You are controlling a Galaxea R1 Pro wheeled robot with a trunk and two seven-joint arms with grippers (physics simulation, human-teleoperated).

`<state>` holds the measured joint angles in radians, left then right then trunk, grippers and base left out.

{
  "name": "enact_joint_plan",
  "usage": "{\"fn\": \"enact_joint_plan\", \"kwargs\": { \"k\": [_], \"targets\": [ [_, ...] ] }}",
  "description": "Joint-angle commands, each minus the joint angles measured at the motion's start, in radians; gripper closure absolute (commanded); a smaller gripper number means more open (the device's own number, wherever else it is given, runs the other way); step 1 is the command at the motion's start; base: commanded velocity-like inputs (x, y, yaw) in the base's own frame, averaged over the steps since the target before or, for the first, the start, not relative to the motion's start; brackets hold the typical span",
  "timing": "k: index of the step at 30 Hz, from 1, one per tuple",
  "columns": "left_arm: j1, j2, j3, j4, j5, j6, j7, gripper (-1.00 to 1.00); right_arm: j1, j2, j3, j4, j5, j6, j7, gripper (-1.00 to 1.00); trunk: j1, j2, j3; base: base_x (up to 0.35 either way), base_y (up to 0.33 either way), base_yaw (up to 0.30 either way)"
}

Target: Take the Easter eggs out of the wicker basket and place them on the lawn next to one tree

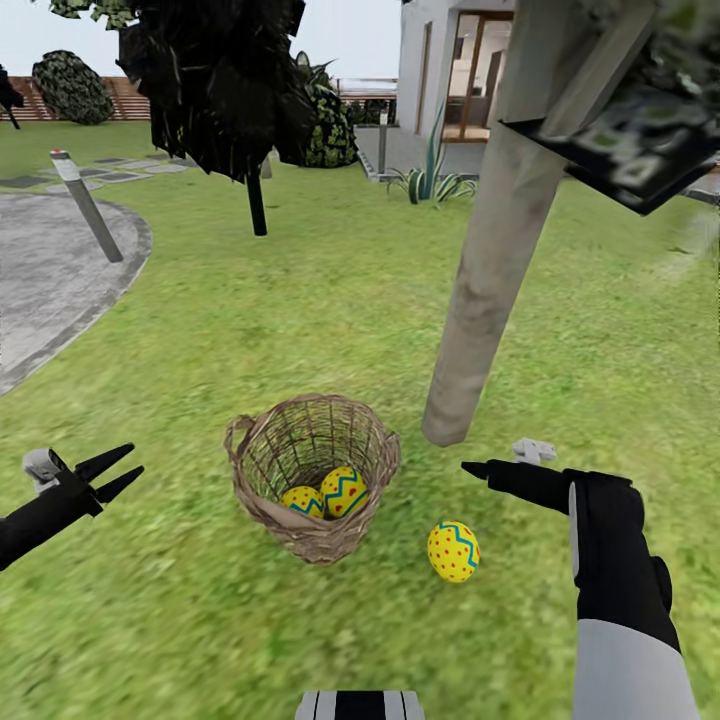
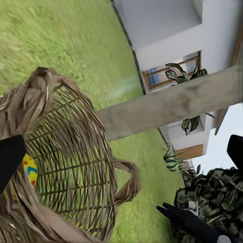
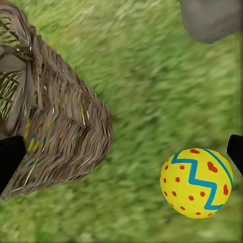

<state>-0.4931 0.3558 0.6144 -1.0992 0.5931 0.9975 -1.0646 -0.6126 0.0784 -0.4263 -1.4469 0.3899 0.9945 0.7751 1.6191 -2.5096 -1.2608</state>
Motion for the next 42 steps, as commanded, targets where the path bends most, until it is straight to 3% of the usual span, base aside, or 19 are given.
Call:
{"fn": "enact_joint_plan", "kwargs": {
  "k": [1,6,10,14,18,24,26,28,29,33,37,42],
  "targets": [
    [-0.001,0.0,0.001,0.001,-0.001,0.004,-0.003,-1.0,-0.001,0.001,-0.003,0.0,0.01,0.003,0.01,-1.0,-0.001,0.0,0.003,0.0,0.0,-0.021],
    [-0.001,0.0,0.001,0.003,-0.001,0.003,-0.003,-1.0,-0.001,0.001,-0.007,0.0,0.008,0.003,0.012,-1.0,-0.003,0.001,0.023,0.0,0.0,-0.004],
    [-0.001,0.001,0.001,0.005,-0.001,0.003,-0.003,-1.0,-0.001,0.001,-0.076,-0.002,0.006,0.002,0.027,-1.0,-0.005,0.002,0.038,0.0,0.0,0.0],
    [-0.001,0.002,0.001,0.005,-0.001,0.003,-0.003,-1.0,-0.001,0.001,-0.123,-0.001,0.007,0.001,0.176,-1.0,-0.006,0.003,0.054,0.0,0.0,0.0],
    [-0.001,0.001,0.001,0.006,-0.001,0.003,-0.003,-1.0,-0.001,0.005,-0.134,-0.001,0.008,-0.001,0.238,-1.0,-0.008,0.004,0.069,0.0,0.0,0.0],
    [-0.001,0.001,0.001,0.006,-0.001,0.003,-0.003,-1.0,-0.001,0.009,-0.127,-0.001,0.007,-0.01,0.251,-1.0,-0.011,0.005,0.092,0.0,0.0,0.0],
    [-0.001,0.001,0.001,0.006,-0.001,0.002,-0.003,-1.0,-0.001,0.01,-0.107,-0.001,0.008,-0.012,0.25,-1.0,-0.012,0.006,0.1,0.0,0.0,0.0],
    [-0.001,0.0,0.001,0.006,-0.001,0.001,-0.003,-1.0,-0.001,0.011,-0.032,0.001,0.011,-0.011,0.245,-1.0,-0.013,0.006,0.108,0.0,0.0,0.0],
    [-0.001,0.0,0.001,0.006,-0.001,0.001,-0.003,-1.0,-0.001,0.013,0.051,0.005,0.018,-0.01,0.236,-1.0,-0.013,0.007,0.112,0.0,0.0,0.0],
    [-0.001,0.0,0.0,0.006,-0.001,0.001,-0.003,-1.0,-0.001,0.015,0.176,0.007,0.021,-0.008,0.189,-1.0,-0.015,0.007,0.127,0.0,0.0,0.0],
    [-0.001,-0.001,-0.001,0.004,-0.001,0.0,-0.003,-1.0,-0.001,0.015,0.226,0.01,0.02,-0.006,0.18,-1.0,-0.017,0.008,0.143,0.0,0.0,0.0],
    [-0.001,-0.005,-0.001,-0.005,-0.001,-0.003,-0.002,-1.0,-0.001,0.016,0.238,0.01,0.019,-0.004,0.179,-1.0,-0.019,0.01,0.162,0.0,0.0,0.0]
  ]
}}
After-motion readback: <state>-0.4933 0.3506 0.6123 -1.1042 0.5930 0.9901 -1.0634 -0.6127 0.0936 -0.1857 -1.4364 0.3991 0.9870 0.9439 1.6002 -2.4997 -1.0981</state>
